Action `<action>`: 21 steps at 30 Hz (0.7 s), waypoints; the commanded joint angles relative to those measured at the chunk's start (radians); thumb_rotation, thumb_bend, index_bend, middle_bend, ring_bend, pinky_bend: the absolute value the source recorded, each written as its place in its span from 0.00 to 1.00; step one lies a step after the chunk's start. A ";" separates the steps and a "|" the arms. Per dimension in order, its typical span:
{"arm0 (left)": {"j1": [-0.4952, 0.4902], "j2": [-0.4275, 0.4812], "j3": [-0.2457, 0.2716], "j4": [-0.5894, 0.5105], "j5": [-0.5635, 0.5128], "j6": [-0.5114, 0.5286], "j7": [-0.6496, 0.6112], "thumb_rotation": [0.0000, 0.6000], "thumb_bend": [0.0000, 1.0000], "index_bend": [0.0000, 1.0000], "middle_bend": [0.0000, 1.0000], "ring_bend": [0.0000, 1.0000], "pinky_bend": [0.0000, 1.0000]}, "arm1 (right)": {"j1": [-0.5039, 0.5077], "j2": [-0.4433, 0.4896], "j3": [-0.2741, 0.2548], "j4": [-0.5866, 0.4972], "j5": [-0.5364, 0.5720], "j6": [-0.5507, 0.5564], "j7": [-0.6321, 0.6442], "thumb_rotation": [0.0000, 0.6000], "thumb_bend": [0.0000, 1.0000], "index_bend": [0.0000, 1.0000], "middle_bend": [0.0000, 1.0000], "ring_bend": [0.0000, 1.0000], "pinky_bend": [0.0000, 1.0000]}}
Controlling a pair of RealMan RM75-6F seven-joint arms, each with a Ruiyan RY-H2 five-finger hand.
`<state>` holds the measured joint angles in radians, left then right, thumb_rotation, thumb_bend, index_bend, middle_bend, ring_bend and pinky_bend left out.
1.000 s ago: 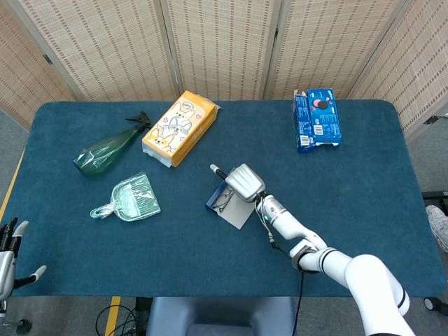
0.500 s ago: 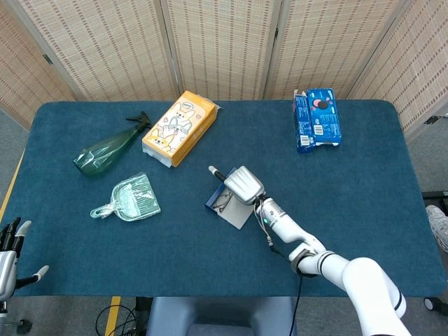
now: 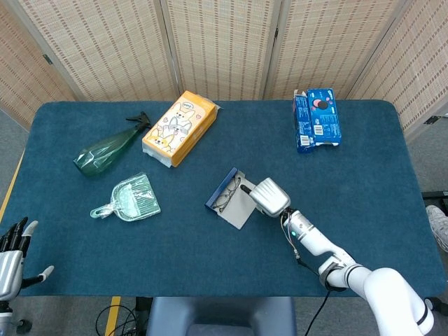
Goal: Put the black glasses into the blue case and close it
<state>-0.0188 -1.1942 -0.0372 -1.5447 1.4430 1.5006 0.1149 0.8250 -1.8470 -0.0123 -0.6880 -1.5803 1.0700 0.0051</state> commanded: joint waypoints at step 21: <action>0.000 -0.005 0.004 0.010 -0.014 -0.012 -0.003 1.00 0.17 0.00 0.00 0.00 0.17 | 0.005 -0.081 -0.004 0.150 -0.025 -0.048 0.058 1.00 0.24 0.24 0.98 1.00 0.99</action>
<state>-0.0187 -1.1997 -0.0336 -1.5342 1.4294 1.4886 0.1122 0.8289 -1.9258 -0.0171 -0.5401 -1.6043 1.0227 0.0620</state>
